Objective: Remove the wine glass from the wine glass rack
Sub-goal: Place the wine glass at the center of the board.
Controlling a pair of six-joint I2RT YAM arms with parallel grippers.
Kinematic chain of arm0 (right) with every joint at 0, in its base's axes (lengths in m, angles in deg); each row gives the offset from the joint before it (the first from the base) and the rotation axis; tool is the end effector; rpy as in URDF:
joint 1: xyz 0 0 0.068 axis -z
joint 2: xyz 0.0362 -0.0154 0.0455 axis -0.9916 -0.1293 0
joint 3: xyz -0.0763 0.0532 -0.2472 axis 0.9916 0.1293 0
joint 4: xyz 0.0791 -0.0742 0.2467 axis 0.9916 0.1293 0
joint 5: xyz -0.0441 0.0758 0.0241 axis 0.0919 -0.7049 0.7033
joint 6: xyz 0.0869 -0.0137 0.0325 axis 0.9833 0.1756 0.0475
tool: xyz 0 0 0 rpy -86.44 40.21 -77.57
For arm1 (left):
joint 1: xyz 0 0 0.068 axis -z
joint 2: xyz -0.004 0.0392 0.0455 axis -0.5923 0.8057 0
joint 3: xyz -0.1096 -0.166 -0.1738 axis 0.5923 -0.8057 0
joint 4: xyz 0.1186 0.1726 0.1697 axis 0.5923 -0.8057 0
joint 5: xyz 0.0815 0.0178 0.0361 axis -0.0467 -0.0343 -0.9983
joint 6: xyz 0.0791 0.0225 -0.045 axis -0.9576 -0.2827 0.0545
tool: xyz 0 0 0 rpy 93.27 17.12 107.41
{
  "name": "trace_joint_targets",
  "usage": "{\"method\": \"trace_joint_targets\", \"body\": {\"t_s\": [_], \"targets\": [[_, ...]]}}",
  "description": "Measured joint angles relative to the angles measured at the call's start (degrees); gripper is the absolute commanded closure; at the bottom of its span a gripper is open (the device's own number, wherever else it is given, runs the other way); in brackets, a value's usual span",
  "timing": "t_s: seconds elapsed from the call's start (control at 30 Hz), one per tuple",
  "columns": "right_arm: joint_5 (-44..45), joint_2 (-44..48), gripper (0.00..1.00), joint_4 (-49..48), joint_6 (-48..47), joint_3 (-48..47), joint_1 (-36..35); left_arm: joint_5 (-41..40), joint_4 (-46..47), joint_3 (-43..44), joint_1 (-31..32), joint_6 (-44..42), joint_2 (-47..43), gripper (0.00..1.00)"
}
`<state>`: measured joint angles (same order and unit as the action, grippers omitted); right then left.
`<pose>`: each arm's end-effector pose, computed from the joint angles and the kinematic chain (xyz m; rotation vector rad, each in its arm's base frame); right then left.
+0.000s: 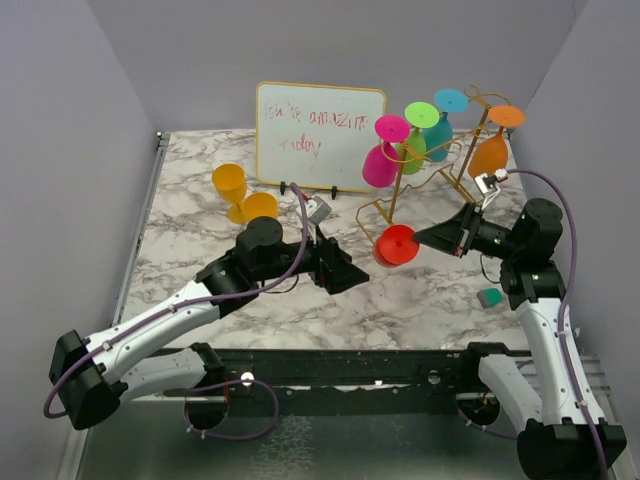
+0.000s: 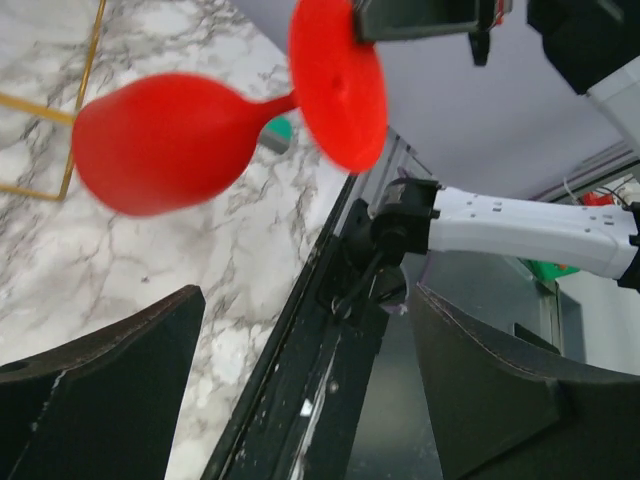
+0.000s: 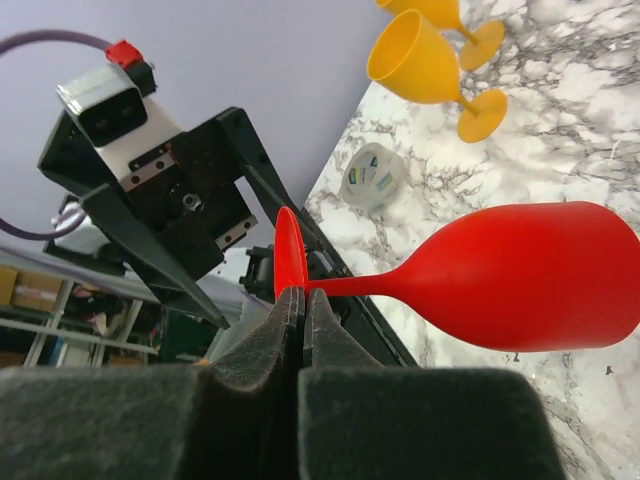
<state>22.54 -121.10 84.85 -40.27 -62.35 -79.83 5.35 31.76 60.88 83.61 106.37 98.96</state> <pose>0.2086 0.0659 0.3339 -0.1376 1.8685 1.4661 0.1676 -0.2347 0.3113 0.6041 1.8442 -1.3588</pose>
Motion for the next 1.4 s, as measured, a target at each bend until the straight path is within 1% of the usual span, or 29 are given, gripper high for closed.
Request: {"method": "trace_joint_targets", "body": {"t_s": [0.07, 0.23, 0.33, 0.4, 0.47, 0.57, 0.7, 0.73, 0.87, 0.9, 0.93, 1.07, 1.13, 1.2, 1.4], "targets": [[-0.5, -0.1, 0.99, -0.5, -0.3, 0.0, -1.2, -2.1, 2.6, 2.3, 3.4, 0.2, 3.1, 0.22], [-2.8, -0.1, 0.99, -1.3, -1.5, 0.0, -3.6, -5.0, 8.0, 3.0, 5.7, 2.3, 6.0, 0.25], [-3.9, 0.0, 0.99, -1.7, -2.2, 0.1, -4.9, -6.2, 10.0, 3.0, 6.5, 3.1, 6.8, 0.35], [-4.7, -0.1, 0.99, -2.3, -2.4, 0.4, -6.1, -6.6, 10.8, 3.1, 7.2, 3.5, 7.3, 0.46], [-5.1, -0.2, 0.99, -2.5, -2.8, 0.6, -7.3, -7.0, 11.4, 3.1, 7.7, 3.7, 7.7, 0.56], [-5.4, -0.4, 0.99, -2.3, -4.0, 0.6, -8.6, -7.7, 11.7, 3.1, 8.3, 3.8, 8.1, 0.76], [-5.7, -0.6, 0.99, -1.4, -6.2, 0.6, -9.2, -8.6, 12.2, 3.1, 8.8, 4.2, 7.7, 0.96], [-5.8, -0.6, 0.99, -1.2, -6.6, 0.6, -9.3, -8.8, 12.3, 3.1, 9.0, 4.3, 7.5, 0.99], [-6.1, 0.0, 0.99, -1.2, -8.0, 0.7, -9.7, -8.9, 12.5, 3.0, 9.1, 4.9, 6.8, 1.0], [-6.1, 0.3, 0.97, -1.2, -8.2, 0.9, -9.7, -8.8, 12.5, 3.0, 9.1, 4.9, 6.8, 1.0], [-6.1, 0.6, 0.91, -1.2, -8.4, 1.1, -9.7, -8.5, 12.5, 3.0, 9.1, 4.9, 6.8, 1.0], [-6.2, 1.5, 0.53, -0.4, -9.0, 1.8, -9.9, -6.8, 12.6, 3.0, 9.1, 4.8, 7.3, 1.0], [-6.3, 1.7, 0.45, 0.8, -9.7, 1.9, -10.0, -6.4, 12.6, 3.0, 9.1, 4.7, 7.6, 1.0], [-6.4, 2.2, 0.43, 1.9, -10.4, 1.9, -10.2, -6.1, 12.6, 3.0, 9.1, 4.6, 7.6, 1.0], [-6.1, 3.8, 0.43, 5.5, -13.2, 1.9, -10.8, -6.1, 12.3, 3.0, 9.1, 3.0, 5.9, 1.0]]}}
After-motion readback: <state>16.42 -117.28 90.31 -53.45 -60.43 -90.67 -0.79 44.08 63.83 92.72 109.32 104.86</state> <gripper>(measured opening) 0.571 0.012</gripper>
